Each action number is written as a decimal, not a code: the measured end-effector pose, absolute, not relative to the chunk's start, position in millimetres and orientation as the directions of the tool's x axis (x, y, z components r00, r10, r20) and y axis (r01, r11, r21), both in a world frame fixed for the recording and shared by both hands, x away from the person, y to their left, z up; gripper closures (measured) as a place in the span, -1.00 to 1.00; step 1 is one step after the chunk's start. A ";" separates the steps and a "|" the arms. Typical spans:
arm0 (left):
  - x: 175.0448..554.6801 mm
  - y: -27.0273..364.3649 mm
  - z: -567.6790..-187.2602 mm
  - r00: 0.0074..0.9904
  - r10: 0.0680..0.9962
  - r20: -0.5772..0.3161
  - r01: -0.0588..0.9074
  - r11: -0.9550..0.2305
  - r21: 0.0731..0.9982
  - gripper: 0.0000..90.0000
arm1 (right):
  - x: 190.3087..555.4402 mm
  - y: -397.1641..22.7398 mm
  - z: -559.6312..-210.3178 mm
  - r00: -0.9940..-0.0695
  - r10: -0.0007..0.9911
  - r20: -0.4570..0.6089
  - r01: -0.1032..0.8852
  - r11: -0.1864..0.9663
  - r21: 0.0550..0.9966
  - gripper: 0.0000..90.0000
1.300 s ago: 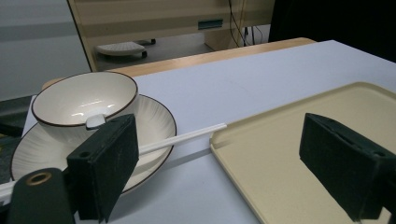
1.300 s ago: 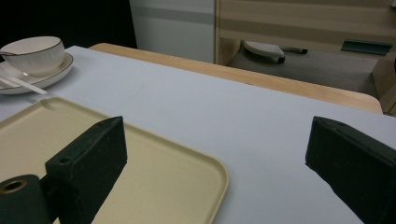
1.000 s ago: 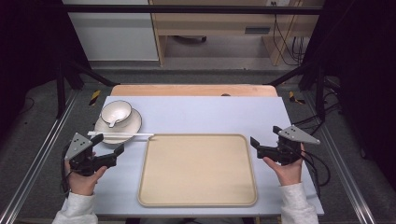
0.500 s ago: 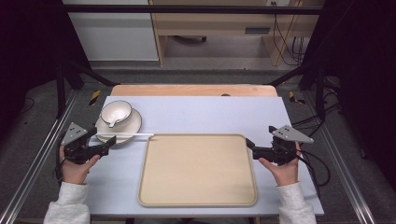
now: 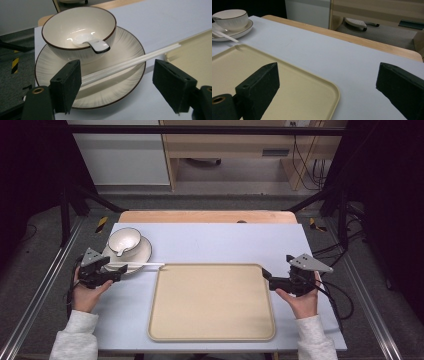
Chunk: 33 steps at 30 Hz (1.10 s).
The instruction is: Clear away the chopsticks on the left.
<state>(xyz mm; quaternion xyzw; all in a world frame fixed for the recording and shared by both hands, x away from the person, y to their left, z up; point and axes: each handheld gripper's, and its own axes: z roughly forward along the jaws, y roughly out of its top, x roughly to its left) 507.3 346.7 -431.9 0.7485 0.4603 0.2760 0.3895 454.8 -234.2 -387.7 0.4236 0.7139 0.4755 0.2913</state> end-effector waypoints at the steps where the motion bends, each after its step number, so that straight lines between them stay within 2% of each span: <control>1: 512.4 346.0 -436.7 0.421 0.905 0.065 0.482 -0.284 0.829 -0.41 | 455.2 -233.8 -388.3 -0.471 0.882 -0.013 0.330 0.190 0.924 -0.88; 11: 526.4 342.8 -452.7 0.421 0.901 0.108 0.502 -0.330 0.799 -0.12 | 455.9 -233.3 -389.0 -0.472 0.881 -0.017 0.333 0.196 0.922 -0.88; 19: 525.5 340.5 -452.8 0.419 0.898 0.138 0.499 -0.354 0.791 0.04 | 455.8 -233.5 -389.1 -0.474 0.881 -0.020 0.333 0.200 0.922 -0.88; 33: 526.7 340.4 -454.0 0.426 0.892 0.154 0.488 -0.369 0.791 0.01 | 456.2 -232.8 -389.5 -0.473 0.881 -0.019 0.335 0.200 0.921 -0.88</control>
